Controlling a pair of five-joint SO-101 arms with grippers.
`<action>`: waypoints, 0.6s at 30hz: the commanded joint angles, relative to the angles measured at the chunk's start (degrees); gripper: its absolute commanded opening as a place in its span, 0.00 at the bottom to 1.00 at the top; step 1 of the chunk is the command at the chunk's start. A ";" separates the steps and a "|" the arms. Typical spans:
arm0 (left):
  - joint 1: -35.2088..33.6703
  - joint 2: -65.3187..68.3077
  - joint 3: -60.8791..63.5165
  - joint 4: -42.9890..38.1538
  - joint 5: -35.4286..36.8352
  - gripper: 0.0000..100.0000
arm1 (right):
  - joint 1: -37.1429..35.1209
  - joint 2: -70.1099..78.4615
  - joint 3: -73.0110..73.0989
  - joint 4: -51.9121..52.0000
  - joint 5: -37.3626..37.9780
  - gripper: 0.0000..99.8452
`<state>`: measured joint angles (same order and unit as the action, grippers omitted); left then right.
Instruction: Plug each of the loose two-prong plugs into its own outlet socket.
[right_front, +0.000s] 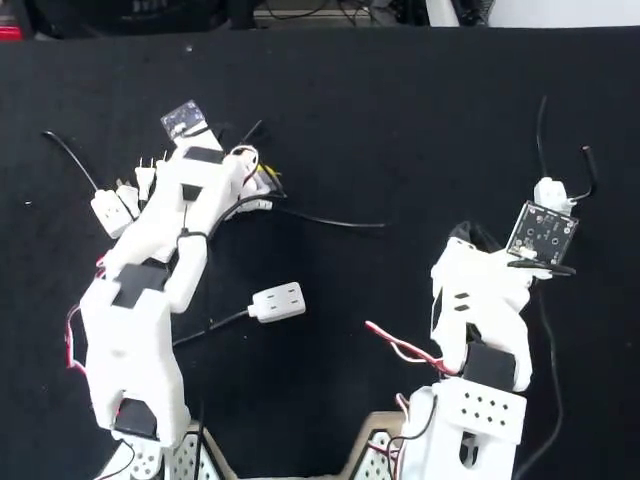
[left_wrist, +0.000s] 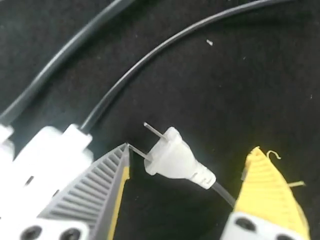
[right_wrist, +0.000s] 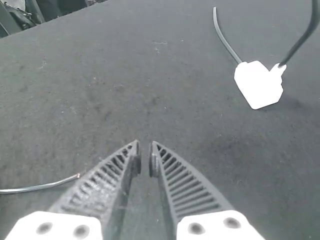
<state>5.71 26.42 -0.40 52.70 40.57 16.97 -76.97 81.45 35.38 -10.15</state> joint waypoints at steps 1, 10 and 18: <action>-0.92 1.32 -4.53 -0.97 0.88 0.35 | -1.32 -1.10 -3.21 0.18 -0.18 0.03; -0.31 1.32 -4.26 -0.62 0.70 0.04 | -1.32 -1.10 -3.30 0.18 -0.18 0.03; 0.92 1.23 -9.45 5.80 0.62 0.03 | -1.32 -1.10 -3.21 0.18 -0.18 0.03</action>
<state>5.80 28.44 -5.14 55.52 41.01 16.97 -76.97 81.45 35.38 -10.15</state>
